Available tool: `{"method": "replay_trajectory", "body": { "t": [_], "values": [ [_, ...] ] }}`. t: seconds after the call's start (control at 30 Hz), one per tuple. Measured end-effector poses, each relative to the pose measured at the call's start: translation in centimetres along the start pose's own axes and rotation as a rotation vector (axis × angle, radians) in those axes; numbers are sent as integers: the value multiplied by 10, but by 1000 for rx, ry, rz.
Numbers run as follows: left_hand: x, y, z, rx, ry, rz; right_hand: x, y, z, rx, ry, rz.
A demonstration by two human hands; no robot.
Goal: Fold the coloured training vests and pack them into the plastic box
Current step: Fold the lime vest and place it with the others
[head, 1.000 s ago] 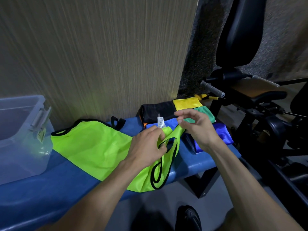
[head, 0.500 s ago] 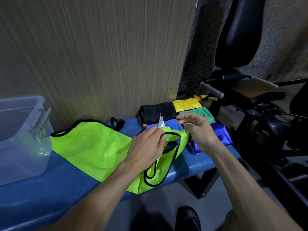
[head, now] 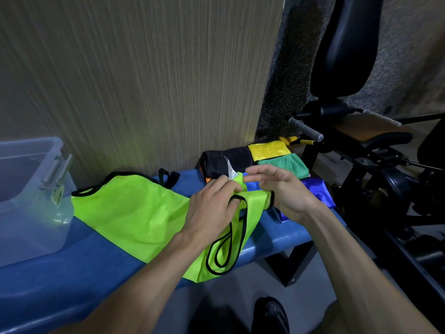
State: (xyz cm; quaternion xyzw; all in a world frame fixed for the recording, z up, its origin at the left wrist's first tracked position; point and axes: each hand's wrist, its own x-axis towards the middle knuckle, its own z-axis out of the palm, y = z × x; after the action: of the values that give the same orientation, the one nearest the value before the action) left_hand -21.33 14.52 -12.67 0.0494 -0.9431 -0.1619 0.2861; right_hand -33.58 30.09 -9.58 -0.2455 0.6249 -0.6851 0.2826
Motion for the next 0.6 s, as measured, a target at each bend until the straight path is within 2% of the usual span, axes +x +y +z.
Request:
{"method": "replay_trajectory", "body": {
  "t": [0.13, 0.2, 0.27, 0.33, 0.43, 0.6],
  "values": [
    [2, -6, -2, -19, 22, 108, 3, 6, -9, -135, 86, -48],
    [2, -9, -3, -41, -29, 162, 0, 3, -13, -142, 138, -62],
    [1, -9, -5, -62, -78, 176, -3, -2, -16, -112, 108, -87],
    [0, -6, -9, -115, -92, 149, -9, -9, -19, -116, 20, -129],
    [1, -5, -12, -228, -77, 78, -16, -14, -19, -282, -82, -206],
    [4, -4, -19, -354, -90, 6, -23, -17, -7, -567, -70, -292]
  ]
}}
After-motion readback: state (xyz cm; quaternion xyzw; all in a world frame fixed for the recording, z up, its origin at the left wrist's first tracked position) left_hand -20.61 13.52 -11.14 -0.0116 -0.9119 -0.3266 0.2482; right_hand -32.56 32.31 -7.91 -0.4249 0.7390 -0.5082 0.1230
